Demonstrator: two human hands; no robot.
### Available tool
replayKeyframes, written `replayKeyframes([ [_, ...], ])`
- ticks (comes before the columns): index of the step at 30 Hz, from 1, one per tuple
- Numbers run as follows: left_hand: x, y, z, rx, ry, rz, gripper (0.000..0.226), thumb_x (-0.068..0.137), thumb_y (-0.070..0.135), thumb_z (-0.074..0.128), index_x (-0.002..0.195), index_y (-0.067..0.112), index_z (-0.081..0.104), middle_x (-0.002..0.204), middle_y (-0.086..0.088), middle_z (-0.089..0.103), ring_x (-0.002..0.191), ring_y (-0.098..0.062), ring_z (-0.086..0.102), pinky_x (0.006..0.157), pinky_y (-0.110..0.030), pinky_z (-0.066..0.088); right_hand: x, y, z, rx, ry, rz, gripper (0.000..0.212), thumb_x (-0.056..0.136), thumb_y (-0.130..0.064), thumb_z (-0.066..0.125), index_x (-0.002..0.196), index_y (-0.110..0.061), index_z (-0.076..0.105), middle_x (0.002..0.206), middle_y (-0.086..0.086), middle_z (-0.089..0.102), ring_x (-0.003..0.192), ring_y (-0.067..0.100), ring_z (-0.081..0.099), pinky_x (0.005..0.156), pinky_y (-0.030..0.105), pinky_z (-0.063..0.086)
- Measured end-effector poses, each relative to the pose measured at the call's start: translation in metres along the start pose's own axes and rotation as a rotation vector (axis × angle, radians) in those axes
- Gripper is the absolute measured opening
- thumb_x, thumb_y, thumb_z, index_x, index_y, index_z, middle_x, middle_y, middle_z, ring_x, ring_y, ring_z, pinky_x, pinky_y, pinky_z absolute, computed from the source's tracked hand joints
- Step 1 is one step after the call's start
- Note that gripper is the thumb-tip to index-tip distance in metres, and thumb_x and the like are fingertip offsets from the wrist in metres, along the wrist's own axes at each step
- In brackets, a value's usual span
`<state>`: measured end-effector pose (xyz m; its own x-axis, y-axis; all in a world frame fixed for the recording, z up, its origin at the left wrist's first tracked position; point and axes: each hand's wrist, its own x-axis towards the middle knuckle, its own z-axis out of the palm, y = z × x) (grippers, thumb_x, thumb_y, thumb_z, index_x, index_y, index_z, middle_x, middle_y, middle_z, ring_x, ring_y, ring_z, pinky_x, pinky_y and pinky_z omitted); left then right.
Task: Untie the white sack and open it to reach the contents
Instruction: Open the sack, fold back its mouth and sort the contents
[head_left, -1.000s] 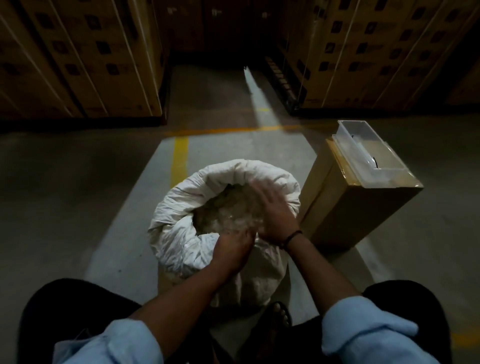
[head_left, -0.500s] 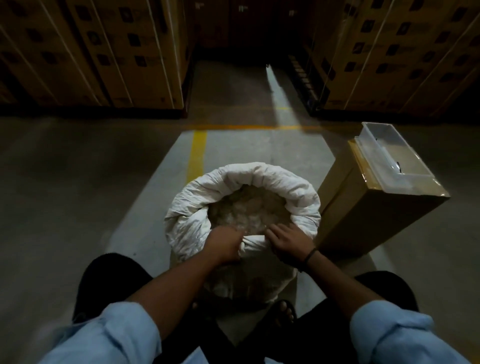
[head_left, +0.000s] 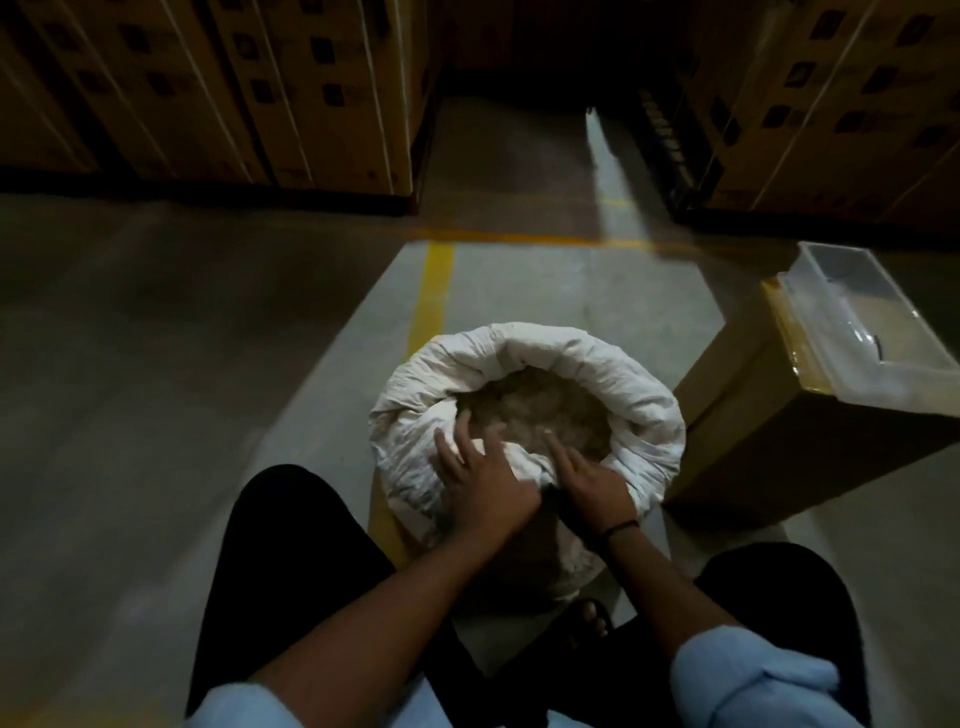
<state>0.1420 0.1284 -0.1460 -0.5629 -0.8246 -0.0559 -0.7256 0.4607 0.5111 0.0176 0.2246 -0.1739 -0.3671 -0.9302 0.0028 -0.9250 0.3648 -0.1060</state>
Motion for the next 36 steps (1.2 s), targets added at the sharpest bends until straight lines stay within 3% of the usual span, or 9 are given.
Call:
replayKeyframes([
  [4, 0.006, 0.01, 0.009, -0.534, 0.043, -0.611, 0.095, 0.071, 0.052, 0.076, 0.146, 0.032, 0.02, 0.161, -0.007, -0.015, 0.146, -0.048, 0.0, 0.118, -0.061, 0.013, -0.002, -0.003, 0.008, 0.042, -0.03, 0.053, 0.078, 0.074, -0.034, 0.072, 0.141, -0.017, 0.035, 0.109, 0.011, 0.066, 0.066, 0.029, 0.066, 0.046, 0.034, 0.051],
  [10, 0.039, 0.002, -0.004, -0.968, 0.0, -0.947, 0.127, 0.063, 0.06, 0.083, 0.155, 0.012, 0.01, 0.159, -0.03, 0.003, 0.147, -0.042, 0.014, 0.121, -0.044, 0.021, -0.017, -0.005, -0.009, 0.088, 0.044, -0.086, 0.062, 0.076, -0.041, 0.045, 0.133, -0.017, 0.05, 0.114, 0.008, 0.066, 0.071, 0.026, 0.068, 0.05, 0.029, 0.048],
  [13, 0.068, -0.038, 0.016, -1.049, -0.264, -0.767, 0.141, 0.034, 0.098, 0.052, 0.149, 0.017, 0.037, 0.145, -0.013, 0.048, 0.123, -0.028, 0.056, 0.104, -0.03, 0.048, -0.022, 0.002, -0.002, 0.164, -0.179, 0.01, 0.083, 0.074, -0.039, 0.058, 0.15, -0.027, 0.026, 0.136, 0.005, 0.051, 0.102, 0.027, 0.063, 0.08, 0.036, 0.052],
  [18, 0.085, -0.01, -0.01, -1.095, -0.135, -0.793, 0.121, 0.049, 0.067, 0.086, 0.145, 0.008, 0.04, 0.144, -0.009, 0.049, 0.129, -0.034, 0.051, 0.109, -0.042, 0.043, -0.013, -0.028, -0.001, 0.138, -0.094, 0.048, 0.12, 0.063, -0.08, 0.052, 0.153, -0.011, 0.011, 0.153, 0.011, 0.029, 0.138, 0.031, 0.033, 0.113, 0.045, 0.029],
  [22, 0.075, -0.03, -0.014, -1.188, -0.294, -0.737, 0.108, 0.04, 0.078, 0.08, 0.123, 0.011, 0.064, 0.118, -0.008, 0.071, 0.102, -0.027, 0.07, 0.084, -0.038, 0.059, 0.029, -0.072, -0.025, 0.505, 0.153, 0.012, 0.124, 0.063, -0.066, 0.074, 0.152, -0.005, 0.013, 0.154, 0.013, 0.032, 0.139, 0.024, 0.035, 0.114, 0.036, 0.03],
  [27, 0.077, -0.042, -0.049, -1.062, -0.477, -0.621, 0.072, 0.08, 0.076, 0.058, 0.136, 0.032, 0.048, 0.142, 0.003, 0.05, 0.133, -0.028, 0.05, 0.101, -0.036, 0.045, 0.07, -0.102, -0.03, 0.434, -0.178, 0.148, 0.127, 0.072, -0.031, 0.08, 0.152, -0.018, -0.018, 0.152, 0.016, 0.035, 0.127, 0.03, 0.048, 0.1, 0.035, 0.04],
  [30, 0.1, -0.055, -0.054, -0.785, -0.263, -0.764, 0.135, 0.054, 0.097, 0.055, 0.157, 0.018, 0.016, 0.16, -0.013, 0.026, 0.143, -0.036, 0.034, 0.116, -0.045, 0.033, 0.073, -0.103, -0.023, 0.364, -0.135, 0.21, 0.119, 0.076, -0.029, 0.074, 0.151, -0.024, -0.018, 0.152, 0.016, 0.032, 0.123, 0.034, 0.05, 0.097, 0.041, 0.044],
  [33, 0.113, -0.067, -0.052, -0.827, -0.087, -0.936, 0.139, 0.057, 0.08, 0.074, 0.156, 0.012, 0.005, 0.159, -0.023, 0.017, 0.142, -0.043, 0.032, 0.111, -0.052, 0.034, 0.071, -0.107, -0.005, 0.305, -0.068, 0.173, 0.115, 0.076, -0.03, 0.07, 0.151, -0.027, -0.018, 0.152, 0.013, 0.029, 0.116, 0.035, 0.054, 0.088, 0.043, 0.05],
  [36, 0.118, -0.052, -0.054, -0.997, -0.229, -0.872, 0.137, 0.054, 0.089, 0.065, 0.156, 0.013, 0.015, 0.154, -0.019, 0.037, 0.131, -0.037, 0.049, 0.107, -0.046, 0.044, 0.069, -0.111, 0.005, 0.29, -0.051, 0.178, 0.113, 0.075, -0.029, 0.066, 0.151, -0.029, -0.018, 0.151, 0.013, 0.028, 0.104, 0.036, 0.058, 0.076, 0.041, 0.053],
])
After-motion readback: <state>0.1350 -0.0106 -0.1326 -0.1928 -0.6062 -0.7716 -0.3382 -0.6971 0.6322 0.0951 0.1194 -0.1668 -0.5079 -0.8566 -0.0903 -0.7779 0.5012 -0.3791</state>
